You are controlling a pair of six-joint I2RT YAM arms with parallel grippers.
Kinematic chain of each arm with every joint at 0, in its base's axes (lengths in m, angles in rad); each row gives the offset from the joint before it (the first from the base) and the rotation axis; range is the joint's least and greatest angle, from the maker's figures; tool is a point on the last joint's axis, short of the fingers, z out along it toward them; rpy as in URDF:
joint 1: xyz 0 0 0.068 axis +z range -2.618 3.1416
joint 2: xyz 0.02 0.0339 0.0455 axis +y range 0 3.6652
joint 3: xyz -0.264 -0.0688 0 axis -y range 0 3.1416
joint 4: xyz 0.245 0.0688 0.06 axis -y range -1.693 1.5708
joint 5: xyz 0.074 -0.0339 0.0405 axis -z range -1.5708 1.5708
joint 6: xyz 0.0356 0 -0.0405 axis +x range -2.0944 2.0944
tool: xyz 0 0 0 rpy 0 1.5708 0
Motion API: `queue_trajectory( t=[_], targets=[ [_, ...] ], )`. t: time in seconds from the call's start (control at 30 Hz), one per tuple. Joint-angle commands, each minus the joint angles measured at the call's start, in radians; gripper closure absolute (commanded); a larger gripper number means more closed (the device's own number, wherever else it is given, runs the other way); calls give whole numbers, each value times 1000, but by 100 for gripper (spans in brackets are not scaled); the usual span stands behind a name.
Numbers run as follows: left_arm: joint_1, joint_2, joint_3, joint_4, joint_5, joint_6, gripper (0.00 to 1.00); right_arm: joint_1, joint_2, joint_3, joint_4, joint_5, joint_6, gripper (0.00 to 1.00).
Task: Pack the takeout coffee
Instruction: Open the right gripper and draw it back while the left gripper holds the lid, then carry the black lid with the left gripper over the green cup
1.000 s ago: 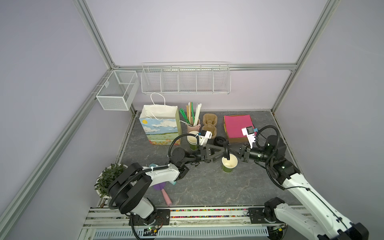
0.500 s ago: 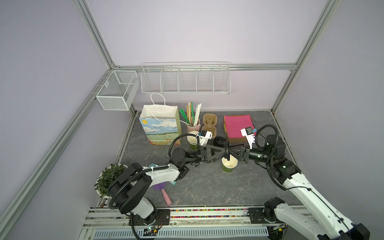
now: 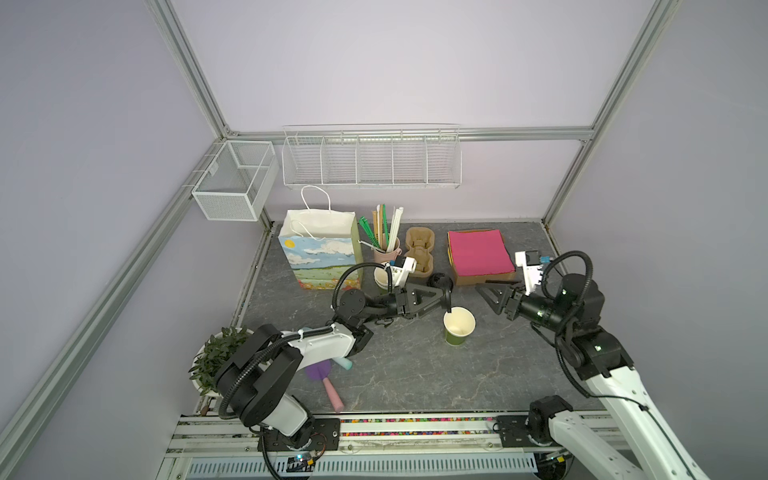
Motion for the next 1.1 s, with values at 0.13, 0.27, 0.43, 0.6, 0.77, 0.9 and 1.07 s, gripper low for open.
queue_trajectory(
  t=[0.13, 0.27, 0.43, 0.6, 0.77, 0.9, 1.07],
  targets=[
    [0, -147, 107, -766, -18, 467, 51, -20, -60, 6, -90, 129, -15, 38],
    [0, -220, 242, -1254, -170, 753, 50, -22, -75, 7, -107, 147, -24, 38],
    [-9, -203, 408, -1619, -383, 921, 51, -24, -85, 6, -122, 166, -26, 38],
    [-52, -148, 571, -1890, -571, 1016, 51, -23, -104, 10, -145, 220, -31, 38],
    [-121, -36, 734, -2092, -693, 1073, 51, -23, -109, 15, -167, 258, -32, 38],
    [-196, 63, 861, -2219, -782, 1117, 52, -23, -115, 10, -180, 268, -32, 38],
    [-283, 203, 1032, -2353, -876, 1168, 53, -24, -125, 8, -199, 285, -35, 38]
  ],
)
